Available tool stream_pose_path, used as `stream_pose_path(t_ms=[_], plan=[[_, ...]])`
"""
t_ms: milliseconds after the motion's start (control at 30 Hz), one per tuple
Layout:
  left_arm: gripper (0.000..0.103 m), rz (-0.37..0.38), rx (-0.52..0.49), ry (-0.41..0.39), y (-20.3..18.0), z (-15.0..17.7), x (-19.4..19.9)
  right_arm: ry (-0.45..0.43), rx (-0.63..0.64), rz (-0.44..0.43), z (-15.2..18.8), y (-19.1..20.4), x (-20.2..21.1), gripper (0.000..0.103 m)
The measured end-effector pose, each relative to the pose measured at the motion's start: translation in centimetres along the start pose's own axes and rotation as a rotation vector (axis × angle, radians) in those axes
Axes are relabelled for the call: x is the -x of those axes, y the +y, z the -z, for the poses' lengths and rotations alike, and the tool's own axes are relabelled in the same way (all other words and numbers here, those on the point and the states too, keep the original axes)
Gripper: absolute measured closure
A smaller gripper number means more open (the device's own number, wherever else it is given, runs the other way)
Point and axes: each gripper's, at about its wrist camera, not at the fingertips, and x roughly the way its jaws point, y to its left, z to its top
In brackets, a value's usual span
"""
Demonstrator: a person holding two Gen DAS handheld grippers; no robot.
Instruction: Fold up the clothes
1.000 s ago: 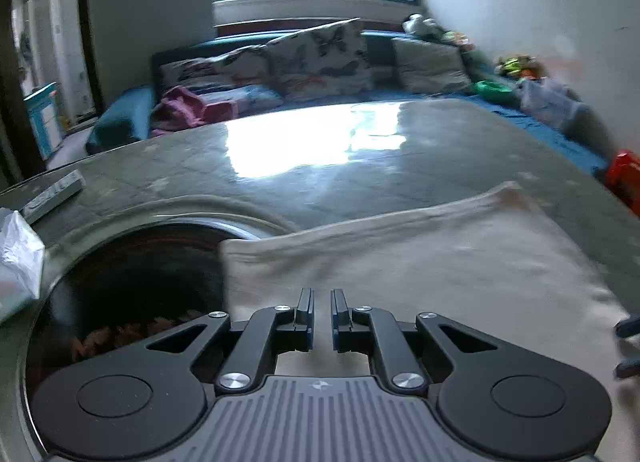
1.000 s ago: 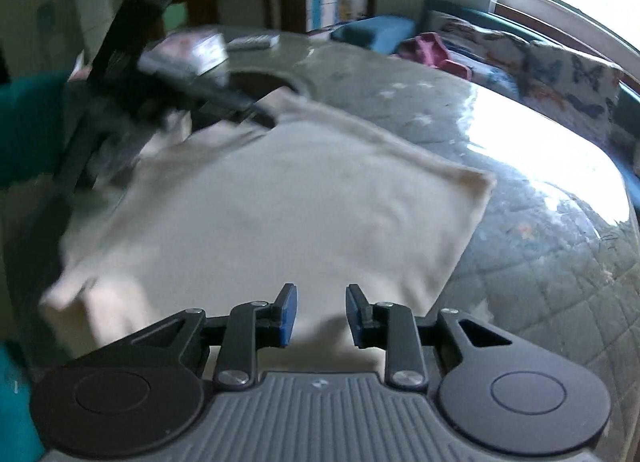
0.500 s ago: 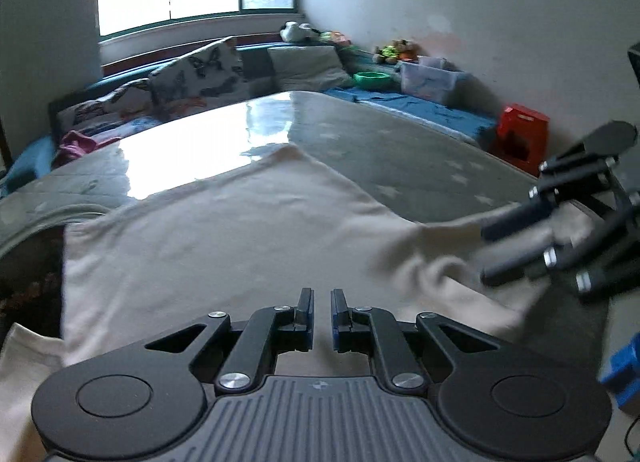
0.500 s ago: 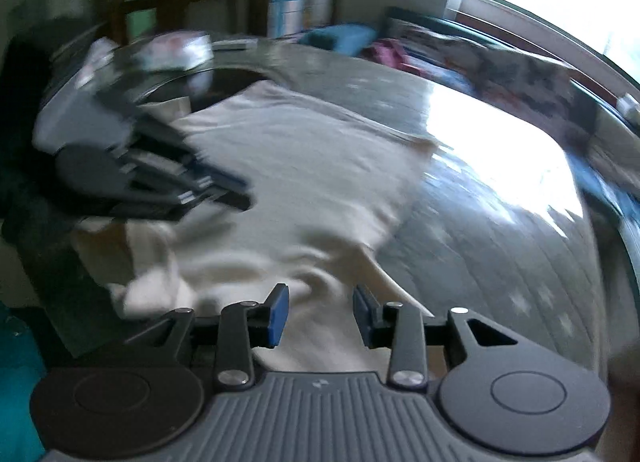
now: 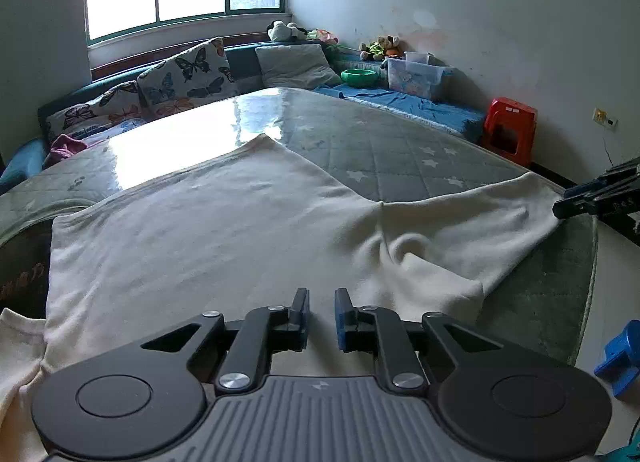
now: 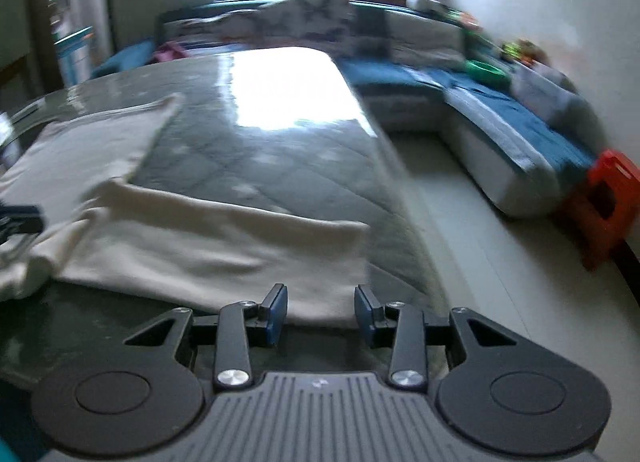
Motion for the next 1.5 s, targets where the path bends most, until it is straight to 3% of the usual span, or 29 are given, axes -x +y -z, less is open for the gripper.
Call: stream_pose_path(t_ms=[67, 233, 367, 533, 667, 800, 933, 1000, 1133, 1333, 1500], plan=[[0.086, -0.003, -0.002, 0.0, -0.1, 0.1, 0.0, -0.001, -0.052, 0.008, 0.3, -0.7, -0.4, 0.059], [0.079, -0.011, 0.0, 0.001, -0.2, 0.1, 0.0, -0.011, -0.115, -0.006, 0.8, -1.6, -1.0, 0.06], [0.078, -0.012, -0.006, 0.001, -0.3, 0.3, 0.0, -0.018, -0.088, -0.019, 0.3, -1.0, -1.2, 0.09], [0.078, -0.01, -0.016, 0.003, -0.3, 0.3, 0.0, -0.066, 0.056, 0.038, -1.9, 0.1, -1.5, 0.094], [0.078, -0.006, -0.028, 0.003, -0.2, 0.4, 0.0, -0.117, 0.146, 0.096, -4.1, 0.2, -1.6, 0.094], [0.078, -0.005, -0.035, 0.002, -0.2, 0.5, 0.0, -0.108, 0.171, 0.119, -4.5, 0.0, -3.3, 0.094], [0.078, 0.0, -0.053, 0.006, -0.3, 0.4, 0.1, -0.102, 0.148, 0.12, -4.3, -0.6, -3.6, 0.092], [0.078, 0.004, -0.06, 0.011, -0.4, 0.2, 0.2, -0.099, 0.137, 0.12, -4.3, -0.9, -3.8, 0.081], [0.078, 0.041, -0.081, -0.013, -1.4, -0.1, 1.0, -0.094, 0.114, 0.121, -4.1, -1.4, -4.1, 0.081], [0.078, 0.128, -0.112, -0.026, -3.8, -0.4, 1.1, -0.141, 0.109, 0.012, -5.1, 0.0, -2.7, 0.078], [0.08, 0.172, -0.128, -0.006, -4.8, -0.1, 0.6, -0.127, 0.119, -0.078, -6.0, 1.9, -4.8, 0.078]])
